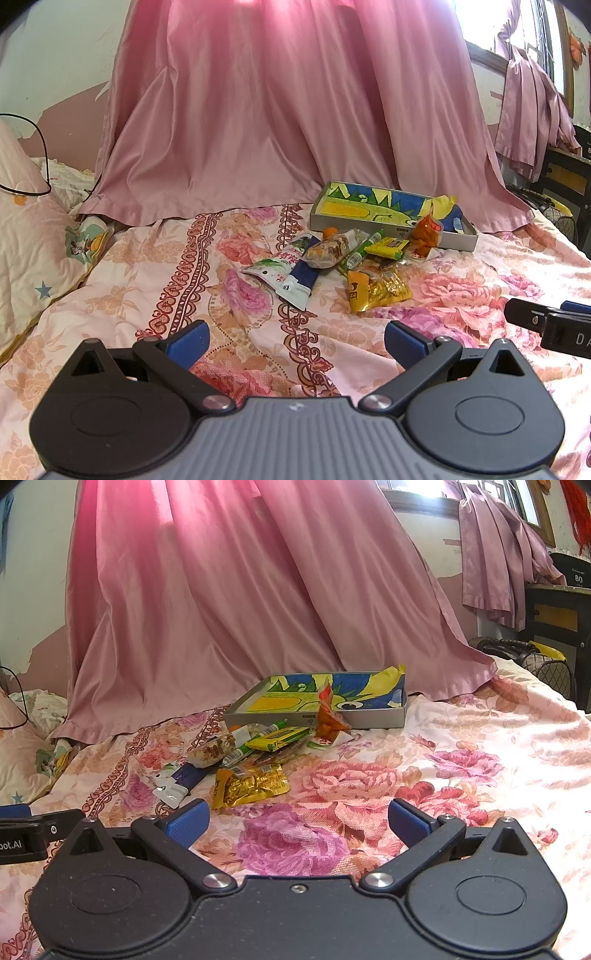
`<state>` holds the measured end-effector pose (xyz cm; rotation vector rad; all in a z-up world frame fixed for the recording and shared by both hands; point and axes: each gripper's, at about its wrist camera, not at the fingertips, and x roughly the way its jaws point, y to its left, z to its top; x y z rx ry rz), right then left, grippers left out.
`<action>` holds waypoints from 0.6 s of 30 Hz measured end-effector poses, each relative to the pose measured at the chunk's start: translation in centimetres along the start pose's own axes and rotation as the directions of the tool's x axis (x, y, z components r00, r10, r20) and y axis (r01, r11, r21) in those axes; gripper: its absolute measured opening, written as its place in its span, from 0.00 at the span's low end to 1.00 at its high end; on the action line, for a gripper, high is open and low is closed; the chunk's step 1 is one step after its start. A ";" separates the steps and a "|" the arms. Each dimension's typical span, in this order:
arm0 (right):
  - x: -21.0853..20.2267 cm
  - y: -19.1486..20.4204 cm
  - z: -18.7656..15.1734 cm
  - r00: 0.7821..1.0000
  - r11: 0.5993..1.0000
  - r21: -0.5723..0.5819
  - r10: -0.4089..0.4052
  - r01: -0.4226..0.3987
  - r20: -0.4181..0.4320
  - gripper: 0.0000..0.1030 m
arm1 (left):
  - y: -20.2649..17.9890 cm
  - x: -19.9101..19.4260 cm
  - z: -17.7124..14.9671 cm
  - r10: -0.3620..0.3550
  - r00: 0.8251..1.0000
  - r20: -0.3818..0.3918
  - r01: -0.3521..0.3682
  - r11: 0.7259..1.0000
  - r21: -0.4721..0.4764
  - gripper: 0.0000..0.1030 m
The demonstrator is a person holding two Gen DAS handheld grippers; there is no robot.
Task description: Organize snacks
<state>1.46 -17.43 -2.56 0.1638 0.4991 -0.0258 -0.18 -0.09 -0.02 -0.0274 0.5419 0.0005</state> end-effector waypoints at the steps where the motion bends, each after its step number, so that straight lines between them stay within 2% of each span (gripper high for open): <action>1: 0.0 0.0 0.1 1.000 1.000 -0.001 0.000 0.000 0.000 0.99 | 0.0 0.0 0.0 0.000 1.000 -0.001 0.000 1.000 0.000 1.00; 8: -0.1 0.0 0.0 1.000 1.000 -0.001 -0.002 0.002 -0.001 0.99 | 0.1 0.3 -0.7 0.015 1.000 -0.018 -0.015 1.000 0.012 1.00; 14: -0.4 0.2 0.0 1.000 1.000 -0.005 -0.010 0.010 -0.003 0.99 | -0.2 0.8 -0.2 0.034 0.998 -0.045 -0.032 0.999 0.029 1.00; 18: -0.3 0.2 -0.1 1.000 1.000 -0.009 -0.003 0.003 -0.004 0.99 | -0.2 1.5 0.4 0.022 0.998 -0.060 -0.019 0.999 0.040 1.00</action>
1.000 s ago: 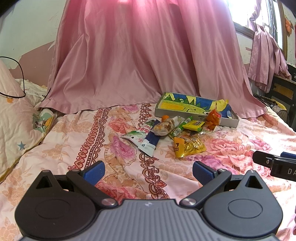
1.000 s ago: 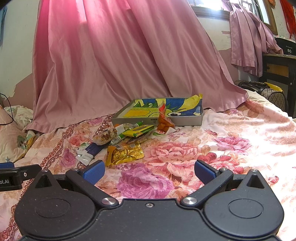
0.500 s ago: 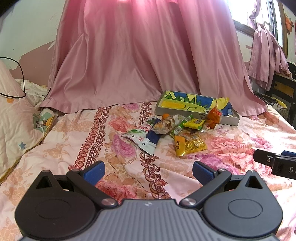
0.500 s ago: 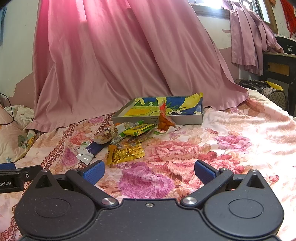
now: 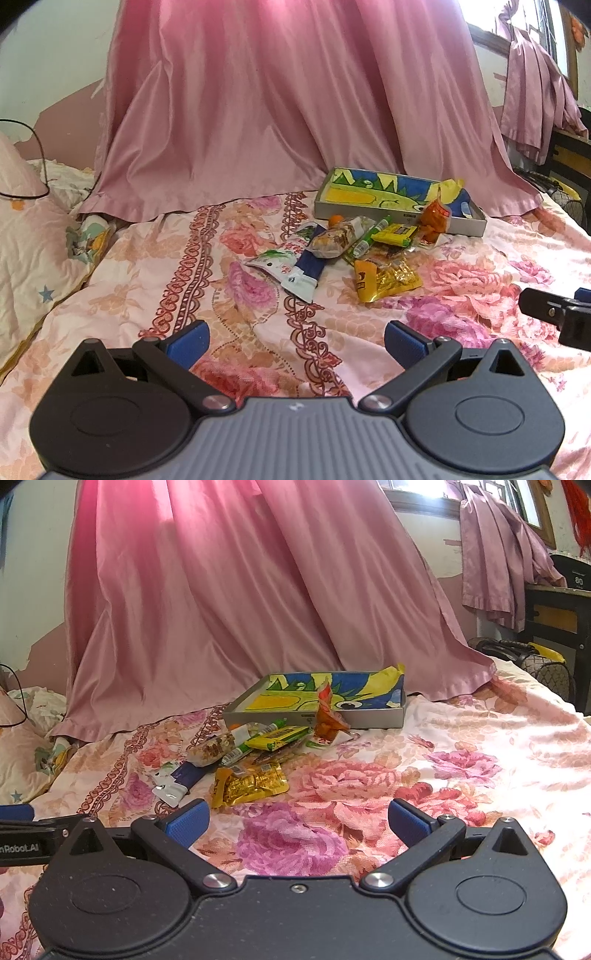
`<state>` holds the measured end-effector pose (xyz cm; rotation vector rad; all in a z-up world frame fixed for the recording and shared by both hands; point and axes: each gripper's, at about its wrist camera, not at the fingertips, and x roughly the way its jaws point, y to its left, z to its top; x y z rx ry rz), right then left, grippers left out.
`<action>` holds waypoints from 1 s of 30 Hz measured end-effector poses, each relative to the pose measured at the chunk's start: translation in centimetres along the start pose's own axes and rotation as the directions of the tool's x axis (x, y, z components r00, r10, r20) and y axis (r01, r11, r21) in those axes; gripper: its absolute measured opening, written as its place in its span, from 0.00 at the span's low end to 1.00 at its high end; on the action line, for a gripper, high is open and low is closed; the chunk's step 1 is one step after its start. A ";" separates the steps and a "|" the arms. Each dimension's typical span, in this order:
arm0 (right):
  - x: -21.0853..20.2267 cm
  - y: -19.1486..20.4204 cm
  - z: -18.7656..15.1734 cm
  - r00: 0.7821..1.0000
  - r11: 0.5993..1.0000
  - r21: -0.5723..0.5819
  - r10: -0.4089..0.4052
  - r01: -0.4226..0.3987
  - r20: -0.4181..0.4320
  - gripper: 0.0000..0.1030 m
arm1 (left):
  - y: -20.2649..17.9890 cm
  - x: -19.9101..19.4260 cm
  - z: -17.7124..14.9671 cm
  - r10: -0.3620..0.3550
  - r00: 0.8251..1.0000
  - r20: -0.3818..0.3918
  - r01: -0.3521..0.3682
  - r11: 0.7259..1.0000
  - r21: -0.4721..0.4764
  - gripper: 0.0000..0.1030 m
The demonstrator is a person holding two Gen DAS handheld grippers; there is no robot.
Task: Organize snacks
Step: 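Lower the left tool onto the dark blue stick pack while the right tool lowers onto the gold foil packet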
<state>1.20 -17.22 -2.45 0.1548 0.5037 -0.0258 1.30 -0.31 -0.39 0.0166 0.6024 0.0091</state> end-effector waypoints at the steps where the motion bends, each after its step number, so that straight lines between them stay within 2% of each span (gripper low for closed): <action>1: 0.1 0.0 0.4 1.000 1.000 -0.005 0.002 -0.002 -0.003 0.99 | 0.0 0.2 0.3 -0.006 1.000 -0.007 0.006 1.000 0.004 1.00; 8: 3.1 0.5 1.5 0.999 0.995 -0.090 0.038 -0.040 -0.027 0.99 | 1.0 3.4 3.2 -0.041 0.997 -0.065 0.040 0.999 -0.009 1.00; 14: 7.8 1.5 2.5 0.992 0.984 -0.147 0.093 -0.104 -0.080 0.99 | 1.8 7.6 6.4 -0.097 0.990 -0.104 0.104 0.992 0.067 1.00; 19: 12.2 2.3 3.3 0.981 0.976 -0.140 0.154 -0.170 -0.116 0.99 | 2.8 12.0 8.1 -0.145 0.978 -0.148 0.158 0.984 0.079 1.00; 27: 19.0 3.9 3.3 0.966 0.961 -0.170 0.189 -0.218 -0.174 0.99 | 3.9 17.7 8.5 -0.214 0.944 -0.252 0.257 0.955 0.150 1.00; 30: 20.7 4.2 3.1 0.961 0.959 -0.170 0.191 -0.227 -0.202 0.99 | 4.0 19.3 8.2 -0.235 0.929 -0.287 0.282 0.950 0.136 0.99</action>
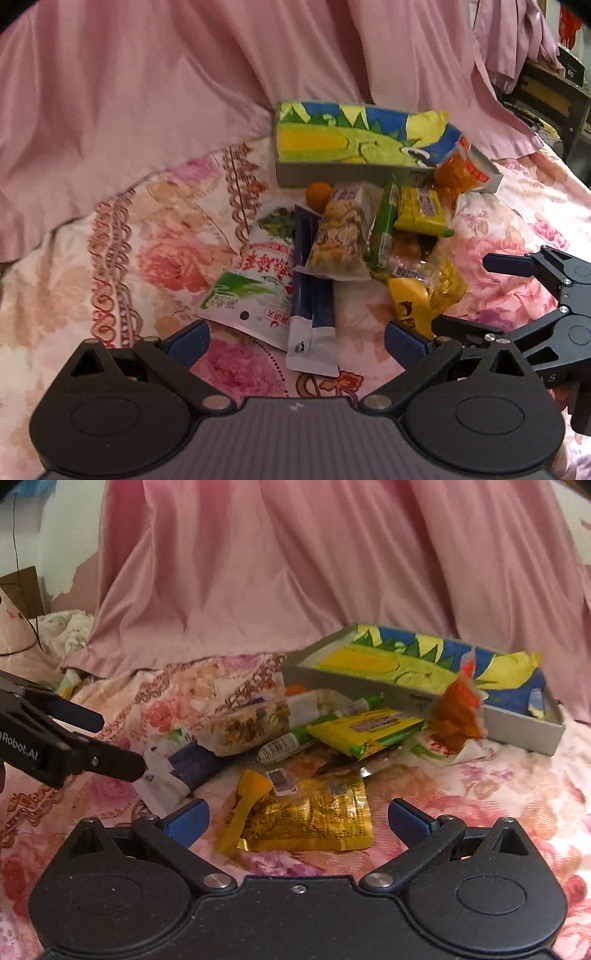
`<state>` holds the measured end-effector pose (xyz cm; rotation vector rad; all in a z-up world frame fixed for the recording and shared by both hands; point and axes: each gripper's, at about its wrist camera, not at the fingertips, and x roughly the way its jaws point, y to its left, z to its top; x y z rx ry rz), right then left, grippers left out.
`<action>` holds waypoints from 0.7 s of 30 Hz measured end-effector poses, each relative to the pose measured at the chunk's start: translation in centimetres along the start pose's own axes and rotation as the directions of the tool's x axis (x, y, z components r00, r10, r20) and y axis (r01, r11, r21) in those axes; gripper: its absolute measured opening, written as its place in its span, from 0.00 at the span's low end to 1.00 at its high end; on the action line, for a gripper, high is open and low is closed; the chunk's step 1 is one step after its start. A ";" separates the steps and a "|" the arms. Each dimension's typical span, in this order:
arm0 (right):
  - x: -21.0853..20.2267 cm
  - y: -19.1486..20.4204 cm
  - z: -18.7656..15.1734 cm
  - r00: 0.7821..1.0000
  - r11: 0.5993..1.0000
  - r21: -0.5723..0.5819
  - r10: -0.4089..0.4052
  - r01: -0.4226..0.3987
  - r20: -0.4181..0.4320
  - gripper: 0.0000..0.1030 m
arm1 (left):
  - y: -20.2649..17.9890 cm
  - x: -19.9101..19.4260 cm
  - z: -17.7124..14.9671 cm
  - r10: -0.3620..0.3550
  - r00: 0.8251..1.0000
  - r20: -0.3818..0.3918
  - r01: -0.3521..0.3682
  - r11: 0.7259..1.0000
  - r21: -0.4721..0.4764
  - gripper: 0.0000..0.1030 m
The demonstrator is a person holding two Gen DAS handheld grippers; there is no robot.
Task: Organize snacks
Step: 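Lower the left tool onto the dark blue stick pack while the right tool lowers onto the gold foil packet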
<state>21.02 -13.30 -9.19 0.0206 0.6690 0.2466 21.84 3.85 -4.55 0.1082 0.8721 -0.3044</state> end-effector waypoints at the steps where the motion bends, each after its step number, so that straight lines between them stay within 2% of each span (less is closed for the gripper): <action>1: 0.4 -0.1 0.1 1.000 1.000 0.002 0.003 -0.003 -0.008 0.99 | 0.2 0.4 0.1 -0.014 1.000 -0.006 0.014 1.000 -0.006 0.95; 8: 2.7 -0.6 0.6 0.999 1.000 0.007 0.025 -0.025 -0.048 0.99 | 0.4 2.9 1.5 -0.104 0.994 -0.032 0.104 0.994 -0.020 0.80; 13: 3.9 -0.5 0.6 0.997 1.000 -0.002 0.021 -0.021 -0.079 0.99 | 0.2 4.3 2.5 -0.117 0.990 -0.075 0.117 0.993 -0.014 0.62; 15: 4.2 -0.5 0.5 0.996 1.000 -0.001 0.027 -0.027 -0.086 0.99 | 0.2 4.9 2.8 -0.105 0.990 -0.092 0.105 0.994 -0.007 0.59; 21: 4.9 0.3 0.3 0.996 0.999 -0.037 0.027 -0.030 -0.091 0.99 | -0.8 6.0 3.6 -0.098 0.989 -0.112 0.103 0.994 0.034 0.62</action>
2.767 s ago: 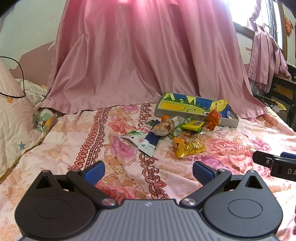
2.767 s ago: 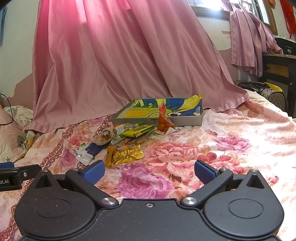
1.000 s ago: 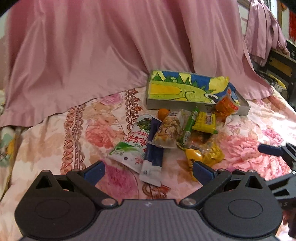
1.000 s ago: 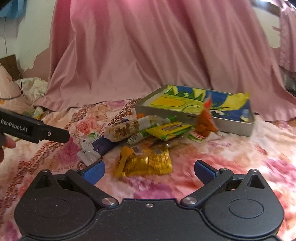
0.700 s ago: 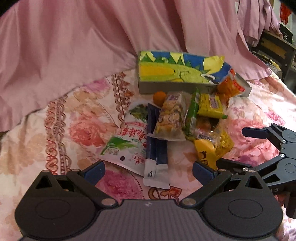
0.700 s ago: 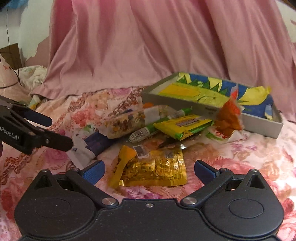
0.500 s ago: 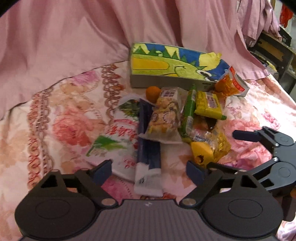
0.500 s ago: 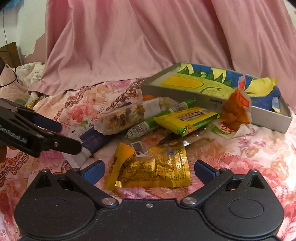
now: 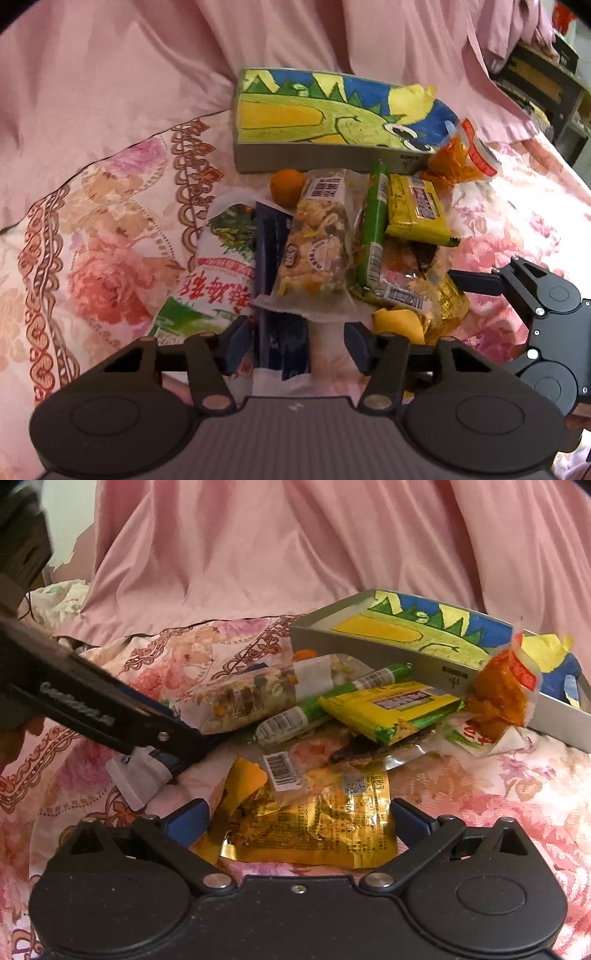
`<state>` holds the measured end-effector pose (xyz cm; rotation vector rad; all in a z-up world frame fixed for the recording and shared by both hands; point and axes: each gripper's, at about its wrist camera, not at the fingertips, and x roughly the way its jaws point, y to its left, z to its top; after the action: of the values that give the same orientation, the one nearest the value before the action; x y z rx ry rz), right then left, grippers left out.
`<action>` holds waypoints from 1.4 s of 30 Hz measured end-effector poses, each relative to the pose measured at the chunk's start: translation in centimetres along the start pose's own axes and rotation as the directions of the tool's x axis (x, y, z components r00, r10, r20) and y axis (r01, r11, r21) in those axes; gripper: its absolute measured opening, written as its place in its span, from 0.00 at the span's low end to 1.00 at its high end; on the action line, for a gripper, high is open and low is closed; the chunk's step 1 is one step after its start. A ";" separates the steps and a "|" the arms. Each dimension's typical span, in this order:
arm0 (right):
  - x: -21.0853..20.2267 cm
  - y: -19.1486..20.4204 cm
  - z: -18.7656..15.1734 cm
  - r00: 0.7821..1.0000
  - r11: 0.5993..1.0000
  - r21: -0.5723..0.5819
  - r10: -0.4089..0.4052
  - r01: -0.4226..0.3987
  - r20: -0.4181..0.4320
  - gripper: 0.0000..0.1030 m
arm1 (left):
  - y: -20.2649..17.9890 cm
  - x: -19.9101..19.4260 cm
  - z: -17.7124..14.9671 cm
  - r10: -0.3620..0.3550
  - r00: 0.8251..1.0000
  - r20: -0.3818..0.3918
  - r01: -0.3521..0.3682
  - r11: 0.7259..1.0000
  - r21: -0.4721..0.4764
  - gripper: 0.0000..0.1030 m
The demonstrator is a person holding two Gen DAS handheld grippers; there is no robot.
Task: Organize snacks
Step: 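Lower the left tool onto the dark blue stick pack while the right tool lowers onto the gold foil packet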
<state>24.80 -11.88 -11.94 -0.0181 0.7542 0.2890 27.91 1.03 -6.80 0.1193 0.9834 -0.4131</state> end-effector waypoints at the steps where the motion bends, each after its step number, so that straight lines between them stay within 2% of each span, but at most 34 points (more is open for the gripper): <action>1: 0.1 0.1 0.0 1.000 1.000 -0.005 0.002 -0.002 0.001 0.99 | -0.2 0.2 0.2 0.002 1.000 -0.005 -0.002 1.000 0.010 0.62; 8: 0.4 0.5 -0.1 1.000 0.999 -0.036 -0.015 0.015 0.019 0.99 | -1.2 1.4 0.6 0.056 0.997 -0.051 -0.052 0.995 0.082 0.65; 12: 0.5 0.7 -0.4 0.999 0.999 -0.047 -0.026 0.027 0.028 0.99 | -1.7 1.5 0.3 0.083 0.995 -0.053 -0.076 0.990 0.121 0.64; 14: 0.5 0.8 -0.5 0.999 0.998 -0.054 -0.028 0.030 0.033 0.99 | -1.7 1.5 0.2 0.099 0.994 -0.055 -0.091 0.987 0.130 0.58; 18: 0.2 0.7 -0.5 0.999 0.999 -0.038 -0.029 0.030 0.038 0.99 | -1.2 1.3 0.3 0.117 0.991 -0.067 -0.109 0.988 0.107 0.38; 22: -0.1 0.6 -0.6 0.999 0.999 -0.025 -0.037 0.038 0.034 0.97 | -0.6 0.9 0.1 0.092 0.993 -0.077 -0.087 0.994 0.070 0.35; 25: -0.4 0.7 -0.7 0.999 0.999 -0.023 -0.029 0.029 0.034 0.93 | -0.4 0.4 -0.4 0.084 0.993 -0.079 -0.081 0.996 0.042 0.33; 27: -0.6 0.8 -0.8 0.999 1.000 -0.026 -0.016 0.017 0.029 0.87 | -0.4 0.1 -0.8 0.078 0.993 -0.090 -0.077 0.997 0.019 0.33; 31: -0.9 1.2 -1.0 1.000 0.999 -0.036 -0.002 0.002 0.025 0.85 | -0.4 -0.2 -1.5 0.077 0.992 -0.102 -0.078 0.997 -0.004 0.34; 36: -0.9 1.2 -1.1 1.000 0.999 -0.041 -0.001 0.002 0.025 0.84 | -0.8 0.6 -1.1 0.074 0.990 -0.118 -0.075 0.997 0.001 0.50; 38: -1.0 1.3 -1.2 1.000 0.999 -0.042 -0.001 0.002 0.026 0.84 | -1.2 0.8 -1.0 0.087 0.989 -0.117 -0.086 0.996 0.017 0.49; 40: -1.0 1.3 -1.2 1.000 0.999 -0.044 -0.001 0.002 0.026 0.82 | -1.5 0.9 -1.1 0.106 0.987 -0.118 -0.102 0.994 0.035 0.37; 42: -1.1 1.3 -1.3 1.000 0.999 -0.047 0.000 0.002 0.031 0.79 | -1.4 0.6 -1.3 0.102 0.988 -0.117 -0.100 0.995 0.025 0.35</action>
<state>22.79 -11.06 -12.00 -0.0582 0.7167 0.3055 26.67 -0.06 -7.88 0.2125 1.0854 -0.3251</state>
